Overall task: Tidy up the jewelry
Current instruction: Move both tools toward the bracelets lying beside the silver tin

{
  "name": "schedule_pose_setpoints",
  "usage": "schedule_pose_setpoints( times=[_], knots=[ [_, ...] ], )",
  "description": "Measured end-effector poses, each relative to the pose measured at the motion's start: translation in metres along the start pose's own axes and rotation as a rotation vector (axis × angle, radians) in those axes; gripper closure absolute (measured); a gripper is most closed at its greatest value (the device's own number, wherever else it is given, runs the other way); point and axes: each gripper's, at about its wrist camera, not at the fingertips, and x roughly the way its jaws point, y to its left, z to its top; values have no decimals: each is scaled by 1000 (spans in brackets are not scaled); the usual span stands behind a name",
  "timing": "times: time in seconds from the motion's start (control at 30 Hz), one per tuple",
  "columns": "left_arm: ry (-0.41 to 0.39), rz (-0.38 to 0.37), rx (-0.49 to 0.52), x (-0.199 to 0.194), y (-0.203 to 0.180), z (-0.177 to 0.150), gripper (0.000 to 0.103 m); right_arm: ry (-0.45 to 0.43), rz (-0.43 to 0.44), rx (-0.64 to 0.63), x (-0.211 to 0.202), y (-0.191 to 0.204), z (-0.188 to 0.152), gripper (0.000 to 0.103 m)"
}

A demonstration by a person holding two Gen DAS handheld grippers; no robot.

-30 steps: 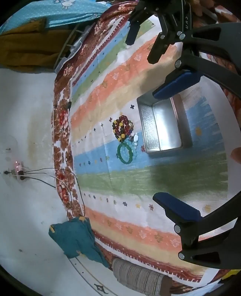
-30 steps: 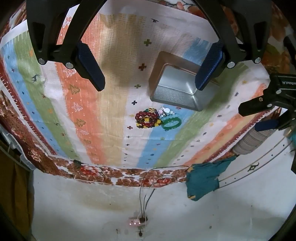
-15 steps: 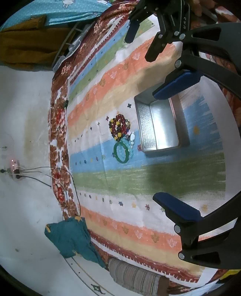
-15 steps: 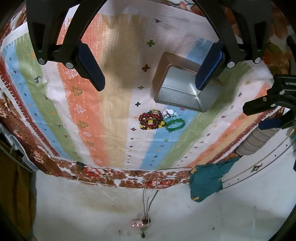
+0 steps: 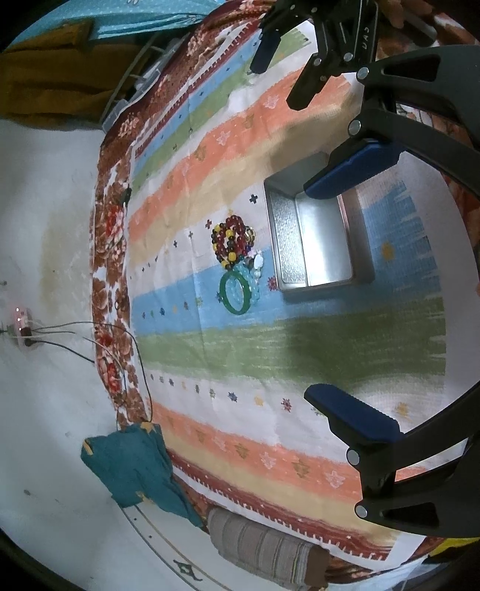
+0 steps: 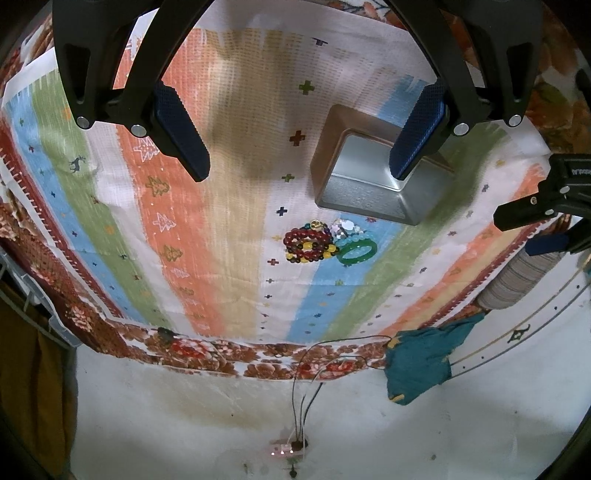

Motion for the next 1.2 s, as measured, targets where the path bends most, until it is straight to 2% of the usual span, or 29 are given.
schedule_pose_setpoints(
  times=[1.2],
  knots=[
    [32, 27, 11, 10, -2, -1, 6, 24, -3, 13, 10, -4, 2, 4]
  ],
)
